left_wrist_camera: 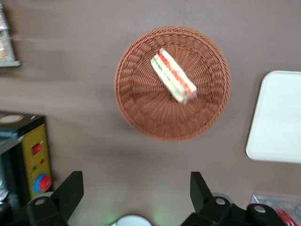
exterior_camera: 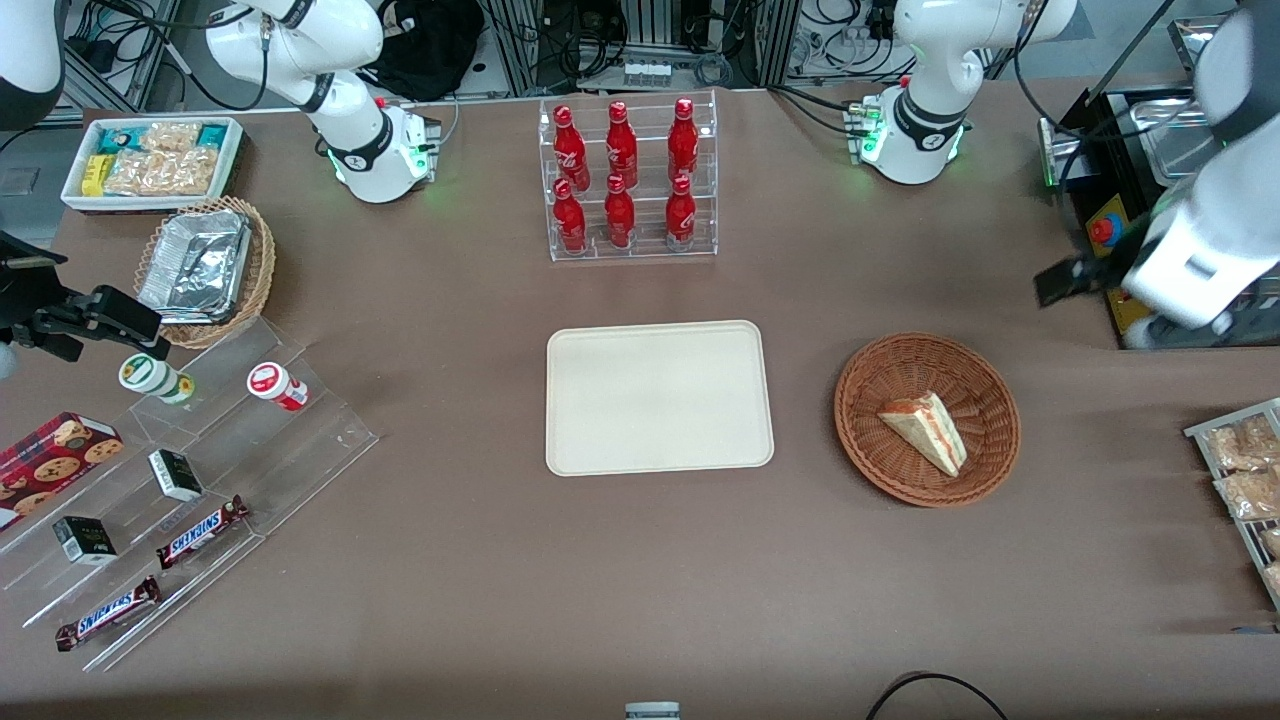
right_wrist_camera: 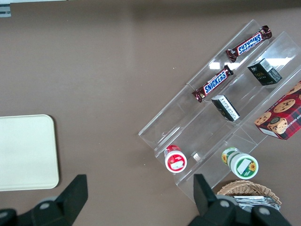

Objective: Place sandwich from basket to tray
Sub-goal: 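Move the left gripper from rest toward the wicker basket, then lower the left gripper onto the wrapped sandwich and close on it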

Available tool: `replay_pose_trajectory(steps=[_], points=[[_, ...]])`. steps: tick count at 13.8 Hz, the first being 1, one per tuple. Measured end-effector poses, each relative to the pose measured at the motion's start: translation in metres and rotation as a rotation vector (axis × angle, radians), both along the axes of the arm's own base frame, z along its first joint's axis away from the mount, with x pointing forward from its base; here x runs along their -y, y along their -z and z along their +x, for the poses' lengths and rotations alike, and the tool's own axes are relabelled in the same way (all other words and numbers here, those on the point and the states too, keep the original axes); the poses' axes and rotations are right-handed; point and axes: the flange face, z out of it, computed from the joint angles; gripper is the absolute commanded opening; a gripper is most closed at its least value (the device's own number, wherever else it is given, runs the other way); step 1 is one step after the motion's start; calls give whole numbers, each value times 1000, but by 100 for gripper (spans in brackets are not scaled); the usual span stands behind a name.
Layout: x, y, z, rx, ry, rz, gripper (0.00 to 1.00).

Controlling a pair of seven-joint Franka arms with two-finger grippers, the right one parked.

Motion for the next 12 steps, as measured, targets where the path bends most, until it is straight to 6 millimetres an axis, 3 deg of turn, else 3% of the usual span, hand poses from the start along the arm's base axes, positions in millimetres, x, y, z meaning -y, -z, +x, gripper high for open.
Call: replay_pose_trajectory(steps=[2,4,9,12], points=[[2,55,13,24,-26,-3,100],[12,97,18,40,-135,7,100],[40,155,20,90,-533,36,100],[50,193,9,160,-649,6,100]])
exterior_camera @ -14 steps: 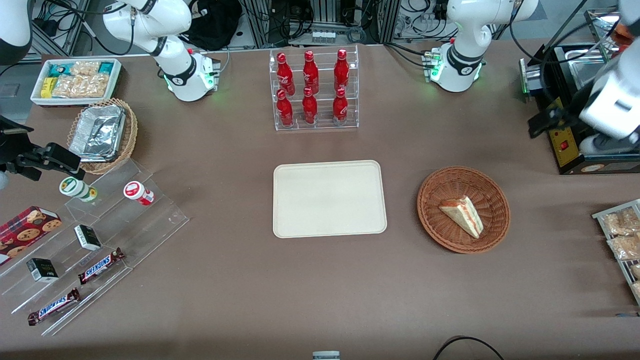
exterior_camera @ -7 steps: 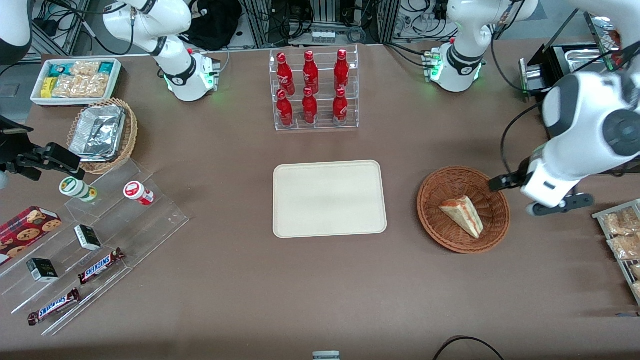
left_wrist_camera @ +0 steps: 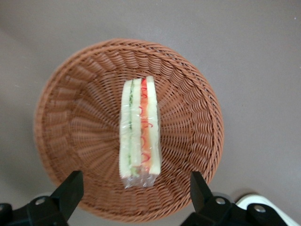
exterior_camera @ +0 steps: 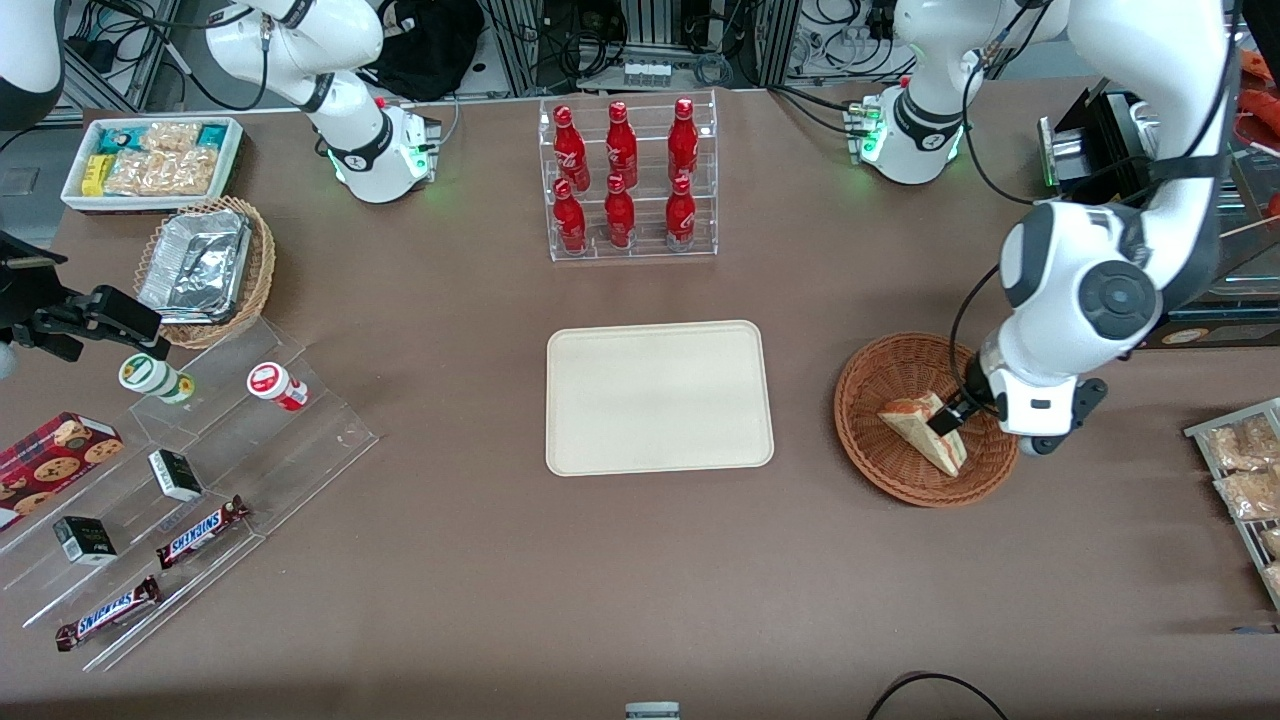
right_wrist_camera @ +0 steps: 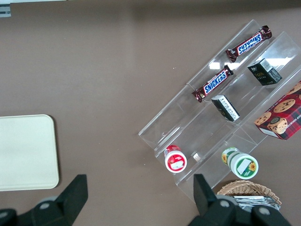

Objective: Place sandwich from basket to tray
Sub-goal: 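Lower the left gripper onto the wrapped sandwich and close on it, then lift the sandwich and carry it over the cream tray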

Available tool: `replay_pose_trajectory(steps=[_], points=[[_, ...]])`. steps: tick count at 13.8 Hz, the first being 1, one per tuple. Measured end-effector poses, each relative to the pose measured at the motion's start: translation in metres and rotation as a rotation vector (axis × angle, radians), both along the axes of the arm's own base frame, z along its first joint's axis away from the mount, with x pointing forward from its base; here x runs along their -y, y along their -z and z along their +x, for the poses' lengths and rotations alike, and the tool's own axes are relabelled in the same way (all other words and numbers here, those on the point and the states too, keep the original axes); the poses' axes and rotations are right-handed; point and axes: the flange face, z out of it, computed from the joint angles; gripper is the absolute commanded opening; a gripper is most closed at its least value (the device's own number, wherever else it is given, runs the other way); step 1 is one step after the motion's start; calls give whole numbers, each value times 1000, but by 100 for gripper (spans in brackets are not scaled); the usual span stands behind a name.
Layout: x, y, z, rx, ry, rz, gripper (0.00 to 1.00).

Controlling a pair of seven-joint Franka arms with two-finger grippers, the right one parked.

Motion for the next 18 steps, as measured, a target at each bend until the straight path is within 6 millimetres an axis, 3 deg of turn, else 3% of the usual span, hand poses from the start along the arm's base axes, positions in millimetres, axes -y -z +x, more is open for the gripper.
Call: replay_pose_trajectory(steps=[6,7,8,10,11,16,18], points=[[0,63,-15,-39,-31,-7,100],[0,72,-15,-40,-32,-11,95],[0,79,-14,-41,-34,-13,77],[0,90,-14,-45,-38,-17,16],[1,92,-12,-43,-39,-19,10],[2,76,2,-5,-41,-26,7],[3,50,11,-14,-40,-18,7]])
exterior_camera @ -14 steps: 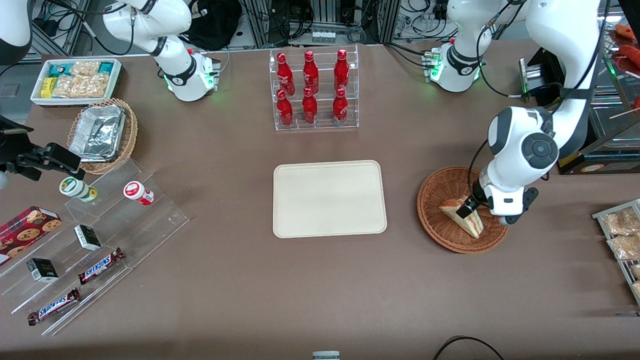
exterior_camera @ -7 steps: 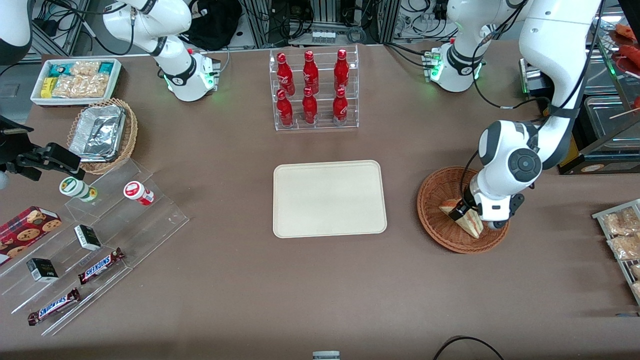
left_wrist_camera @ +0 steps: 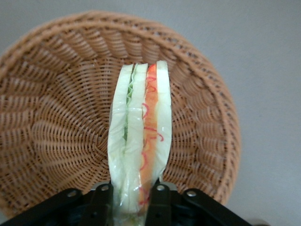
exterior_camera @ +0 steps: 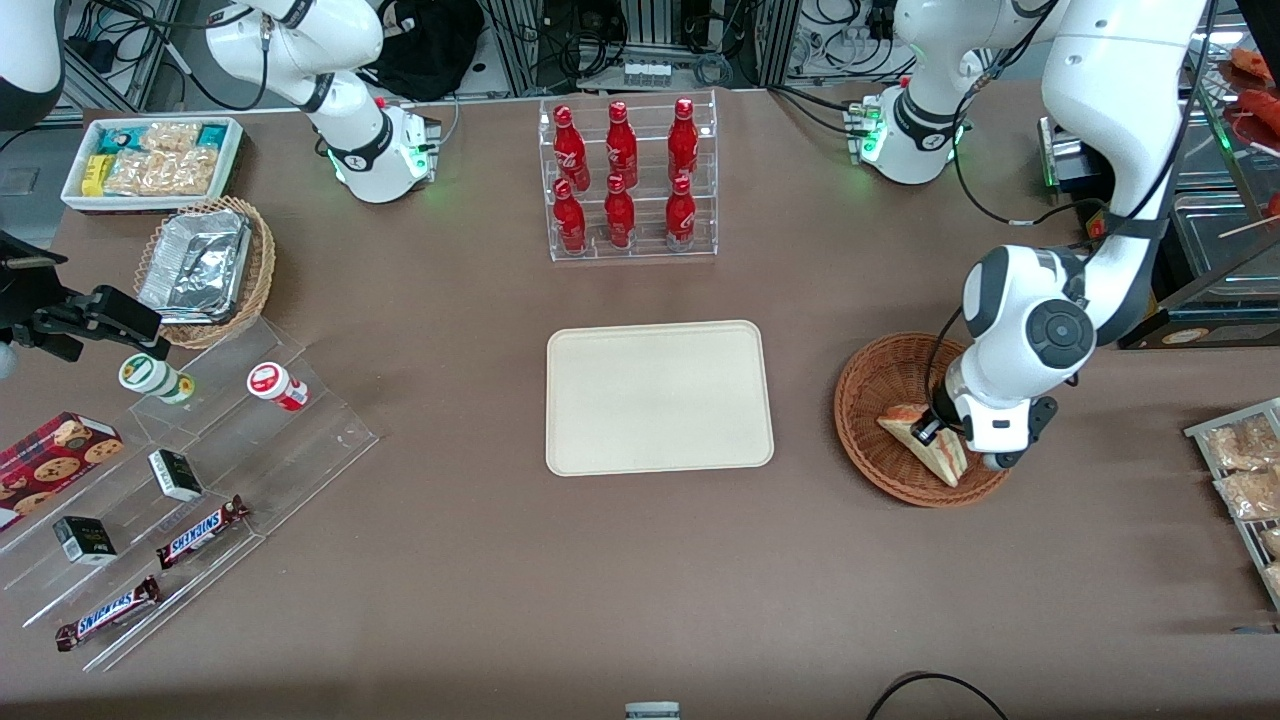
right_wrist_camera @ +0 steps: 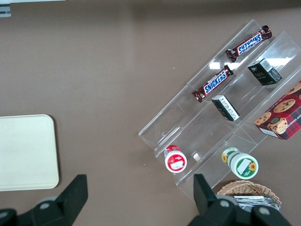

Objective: Place sandwich from basket to tray
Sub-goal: 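Lift the sandwich and carry it over the cream tray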

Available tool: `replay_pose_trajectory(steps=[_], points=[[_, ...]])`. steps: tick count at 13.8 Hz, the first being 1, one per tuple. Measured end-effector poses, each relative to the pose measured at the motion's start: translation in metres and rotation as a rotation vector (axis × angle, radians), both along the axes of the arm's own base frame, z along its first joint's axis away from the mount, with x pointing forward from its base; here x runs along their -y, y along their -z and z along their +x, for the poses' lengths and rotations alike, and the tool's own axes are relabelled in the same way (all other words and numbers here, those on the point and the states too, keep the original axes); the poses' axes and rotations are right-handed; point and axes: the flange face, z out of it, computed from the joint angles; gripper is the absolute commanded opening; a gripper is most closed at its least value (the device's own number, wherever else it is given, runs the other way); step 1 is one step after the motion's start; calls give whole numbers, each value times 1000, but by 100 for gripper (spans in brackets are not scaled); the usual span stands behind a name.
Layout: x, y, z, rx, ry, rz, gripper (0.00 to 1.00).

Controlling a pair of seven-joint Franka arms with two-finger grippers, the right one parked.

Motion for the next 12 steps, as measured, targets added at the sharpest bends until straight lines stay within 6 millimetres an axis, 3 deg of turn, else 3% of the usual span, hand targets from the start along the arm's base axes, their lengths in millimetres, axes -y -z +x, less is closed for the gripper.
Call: replay_pose_trajectory(steps=[2,3,4,6,7,9,12], points=[[13,-65,10,-44,22,21,7],[30,-105,10,-64,49,32,7],[56,-147,6,-72,91,41,8],[112,-193,-10,-59,184,46,8],[142,-199,-19,-50,236,45,8],[203,-187,-43,-62,343,50,9],[287,-135,-74,-89,482,52,9]])
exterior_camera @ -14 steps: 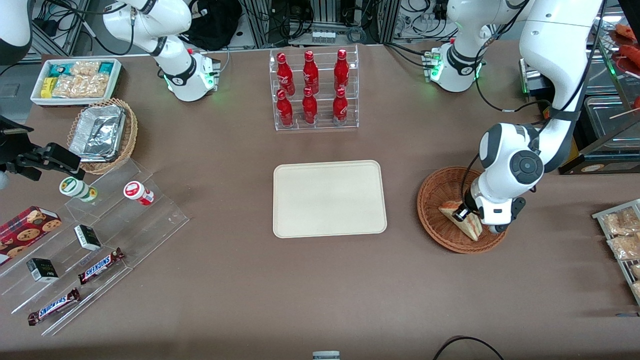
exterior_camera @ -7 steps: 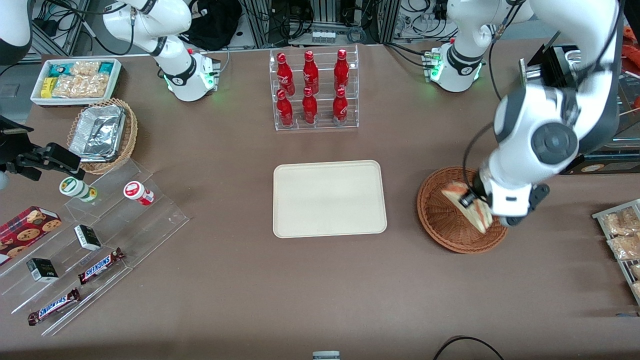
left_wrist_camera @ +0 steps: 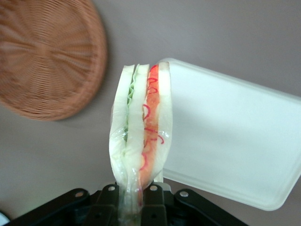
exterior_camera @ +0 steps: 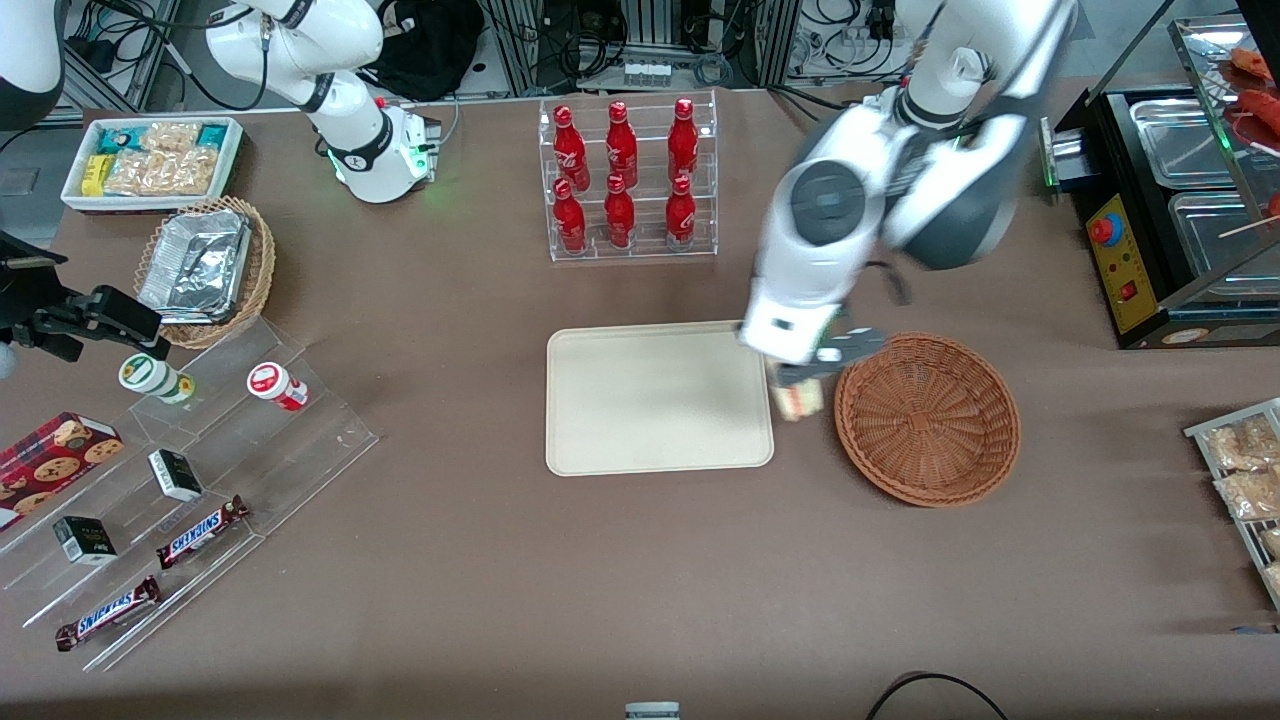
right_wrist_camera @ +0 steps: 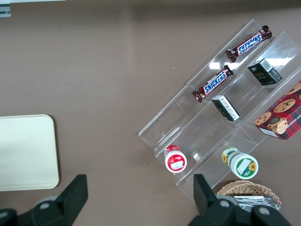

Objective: Place sandwich from basket to tray
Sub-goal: 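Lift the sandwich and carry it over the cream tray, then lower the sandwich upright onto the tray and open the left gripper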

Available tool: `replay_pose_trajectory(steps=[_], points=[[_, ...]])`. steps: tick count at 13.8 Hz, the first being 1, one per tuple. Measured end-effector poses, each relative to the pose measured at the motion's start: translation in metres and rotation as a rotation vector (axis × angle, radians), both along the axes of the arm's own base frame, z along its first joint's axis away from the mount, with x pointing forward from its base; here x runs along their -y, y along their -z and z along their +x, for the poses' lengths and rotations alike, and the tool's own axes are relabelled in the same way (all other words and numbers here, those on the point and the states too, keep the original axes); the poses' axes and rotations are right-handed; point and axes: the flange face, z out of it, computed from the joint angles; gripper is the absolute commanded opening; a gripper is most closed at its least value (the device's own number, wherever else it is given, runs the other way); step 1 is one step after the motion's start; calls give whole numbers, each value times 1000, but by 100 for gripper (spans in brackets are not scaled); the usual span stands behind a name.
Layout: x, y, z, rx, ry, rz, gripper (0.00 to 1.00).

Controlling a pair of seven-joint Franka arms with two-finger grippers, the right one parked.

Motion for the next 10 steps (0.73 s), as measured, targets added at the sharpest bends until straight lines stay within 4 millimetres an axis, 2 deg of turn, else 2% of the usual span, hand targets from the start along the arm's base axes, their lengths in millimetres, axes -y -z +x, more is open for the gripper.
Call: replay_pose_trajectory(steps=[2,3,7,10], points=[[45,43,-18,-5,69,-12,12],[62,63,-24,-6,94,-19,13],[103,126,-40,6,149,-58,12],[129,163,-60,6,192,-68,12]])
